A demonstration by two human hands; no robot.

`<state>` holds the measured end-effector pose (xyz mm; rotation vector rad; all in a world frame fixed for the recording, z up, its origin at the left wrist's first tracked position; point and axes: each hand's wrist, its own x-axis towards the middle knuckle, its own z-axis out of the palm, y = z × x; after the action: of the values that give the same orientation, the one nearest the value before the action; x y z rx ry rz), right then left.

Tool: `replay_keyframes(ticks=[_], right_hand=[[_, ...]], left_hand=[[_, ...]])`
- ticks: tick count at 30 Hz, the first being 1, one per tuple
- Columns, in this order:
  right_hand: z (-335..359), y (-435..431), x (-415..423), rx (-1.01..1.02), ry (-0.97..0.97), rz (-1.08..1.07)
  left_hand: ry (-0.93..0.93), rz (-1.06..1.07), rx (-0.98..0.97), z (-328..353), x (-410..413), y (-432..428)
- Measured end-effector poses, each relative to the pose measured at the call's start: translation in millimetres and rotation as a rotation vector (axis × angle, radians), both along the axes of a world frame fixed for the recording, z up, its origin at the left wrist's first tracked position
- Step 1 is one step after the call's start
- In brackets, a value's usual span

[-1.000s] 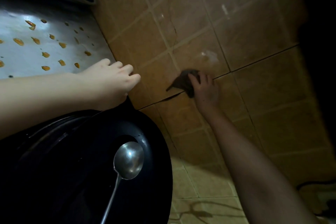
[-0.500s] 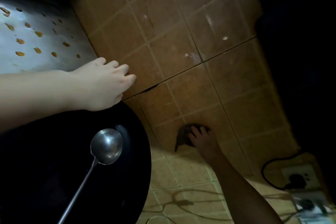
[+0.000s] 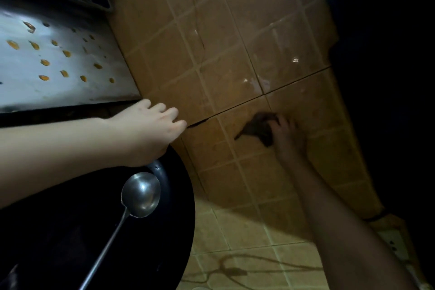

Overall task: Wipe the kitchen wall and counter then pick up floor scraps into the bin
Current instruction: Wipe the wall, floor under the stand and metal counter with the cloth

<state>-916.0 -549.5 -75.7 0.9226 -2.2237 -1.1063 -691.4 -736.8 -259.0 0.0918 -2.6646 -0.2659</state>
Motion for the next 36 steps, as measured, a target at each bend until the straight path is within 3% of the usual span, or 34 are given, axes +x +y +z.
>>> replay_keyframes(ticks=[2,4,16,20,25,30,36], right_hand=[[7,-16,0,-0.261,0.006,0.057],[6,-21,0,-0.363,0.014,0.053],[-67,130,13,0.250,-0.026,-0.065],[-78,199,21,0.361,-0.091,-0.160],[-70,254,40,0.436,-0.086,-0.107],[-65,237,26,0.264,-0.141,-0.116],[-26,112,2,-0.044,-0.009,0.139]], left_hand=[[0.002,-0.026,0.015,0,-4,8],[0.002,-0.045,0.038,-4,-7,17],[0.070,-0.007,-0.026,0,-3,82],[0.054,-0.033,0.020,-4,-5,108],[0.081,0.019,-0.003,-5,-5,112],[0.063,0.020,-0.014,-3,-2,113],[0.060,0.053,0.000,5,1,112]])
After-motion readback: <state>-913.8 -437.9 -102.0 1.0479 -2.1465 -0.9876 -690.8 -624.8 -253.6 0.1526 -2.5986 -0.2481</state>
